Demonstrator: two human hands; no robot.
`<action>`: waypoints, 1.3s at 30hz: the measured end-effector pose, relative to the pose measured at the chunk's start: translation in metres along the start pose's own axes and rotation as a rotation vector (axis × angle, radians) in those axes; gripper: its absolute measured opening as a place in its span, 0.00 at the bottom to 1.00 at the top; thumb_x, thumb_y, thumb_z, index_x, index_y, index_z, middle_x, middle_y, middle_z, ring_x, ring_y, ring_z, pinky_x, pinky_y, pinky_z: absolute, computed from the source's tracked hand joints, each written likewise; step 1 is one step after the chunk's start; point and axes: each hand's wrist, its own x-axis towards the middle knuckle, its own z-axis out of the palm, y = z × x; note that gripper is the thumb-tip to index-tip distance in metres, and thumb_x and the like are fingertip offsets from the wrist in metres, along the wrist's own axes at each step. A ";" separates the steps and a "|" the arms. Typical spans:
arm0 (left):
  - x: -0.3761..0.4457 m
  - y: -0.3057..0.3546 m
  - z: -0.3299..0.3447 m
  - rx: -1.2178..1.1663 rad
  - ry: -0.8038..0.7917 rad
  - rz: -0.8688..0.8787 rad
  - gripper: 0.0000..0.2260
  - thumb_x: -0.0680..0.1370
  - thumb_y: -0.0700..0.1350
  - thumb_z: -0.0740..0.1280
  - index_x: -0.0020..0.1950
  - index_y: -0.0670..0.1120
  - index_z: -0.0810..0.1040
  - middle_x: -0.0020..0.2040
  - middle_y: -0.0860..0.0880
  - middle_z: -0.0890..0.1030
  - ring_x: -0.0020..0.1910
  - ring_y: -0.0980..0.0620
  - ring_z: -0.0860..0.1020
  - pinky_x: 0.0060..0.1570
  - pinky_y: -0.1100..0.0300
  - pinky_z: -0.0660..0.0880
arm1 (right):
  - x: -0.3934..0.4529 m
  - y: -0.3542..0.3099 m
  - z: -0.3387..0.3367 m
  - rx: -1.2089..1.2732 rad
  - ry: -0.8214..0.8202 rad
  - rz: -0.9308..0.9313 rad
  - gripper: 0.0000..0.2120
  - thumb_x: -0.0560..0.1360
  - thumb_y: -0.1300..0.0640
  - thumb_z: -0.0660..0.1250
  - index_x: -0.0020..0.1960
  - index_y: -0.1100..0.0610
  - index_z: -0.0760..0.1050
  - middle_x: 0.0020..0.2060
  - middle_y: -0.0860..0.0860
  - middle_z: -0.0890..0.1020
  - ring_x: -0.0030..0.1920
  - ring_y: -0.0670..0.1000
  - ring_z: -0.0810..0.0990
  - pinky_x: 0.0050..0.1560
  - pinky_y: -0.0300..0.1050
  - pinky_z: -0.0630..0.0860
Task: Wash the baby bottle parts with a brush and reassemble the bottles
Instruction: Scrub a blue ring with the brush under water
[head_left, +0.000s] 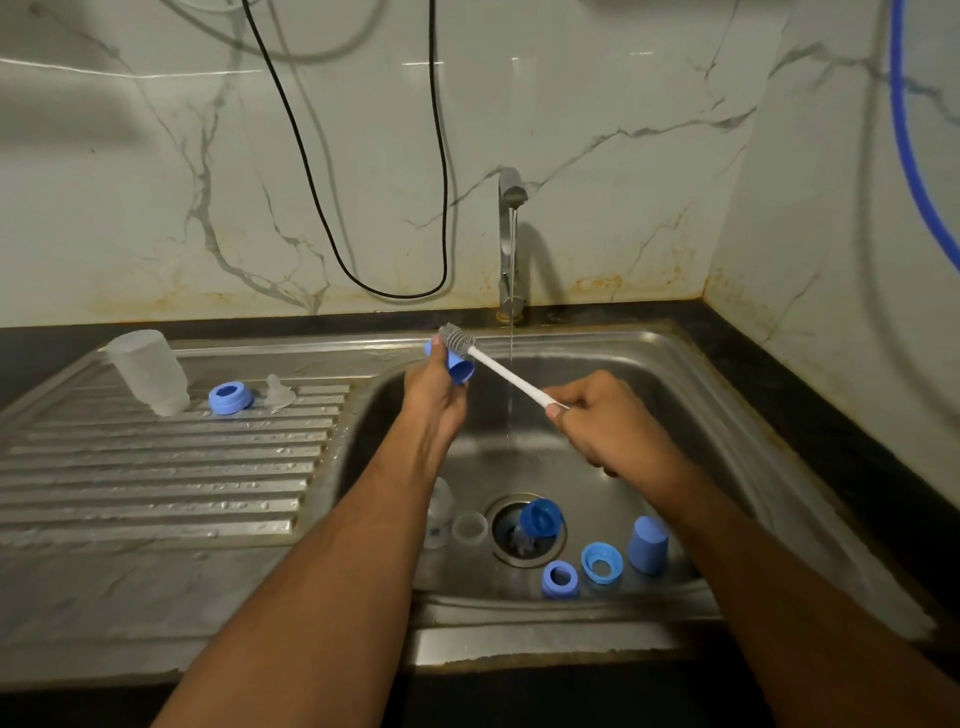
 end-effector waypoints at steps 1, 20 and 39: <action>-0.002 -0.004 0.003 0.014 -0.003 0.003 0.08 0.81 0.44 0.67 0.53 0.40 0.76 0.55 0.41 0.81 0.52 0.48 0.81 0.55 0.54 0.80 | 0.000 -0.002 0.003 -0.016 0.026 -0.009 0.14 0.82 0.54 0.64 0.67 0.47 0.79 0.36 0.43 0.77 0.33 0.42 0.75 0.30 0.35 0.68; 0.010 0.006 -0.012 -0.076 0.110 -0.030 0.19 0.83 0.48 0.65 0.69 0.39 0.70 0.57 0.40 0.78 0.45 0.47 0.79 0.37 0.57 0.77 | -0.008 -0.001 0.007 0.048 -0.127 0.046 0.14 0.83 0.56 0.62 0.67 0.50 0.77 0.31 0.49 0.74 0.26 0.46 0.69 0.24 0.38 0.67; 0.024 0.007 -0.015 0.175 0.141 -0.039 0.19 0.83 0.53 0.62 0.67 0.40 0.73 0.47 0.44 0.79 0.39 0.52 0.76 0.34 0.61 0.72 | -0.008 -0.003 0.012 -0.036 -0.157 -0.001 0.14 0.84 0.55 0.61 0.68 0.52 0.77 0.34 0.49 0.75 0.29 0.45 0.72 0.28 0.39 0.69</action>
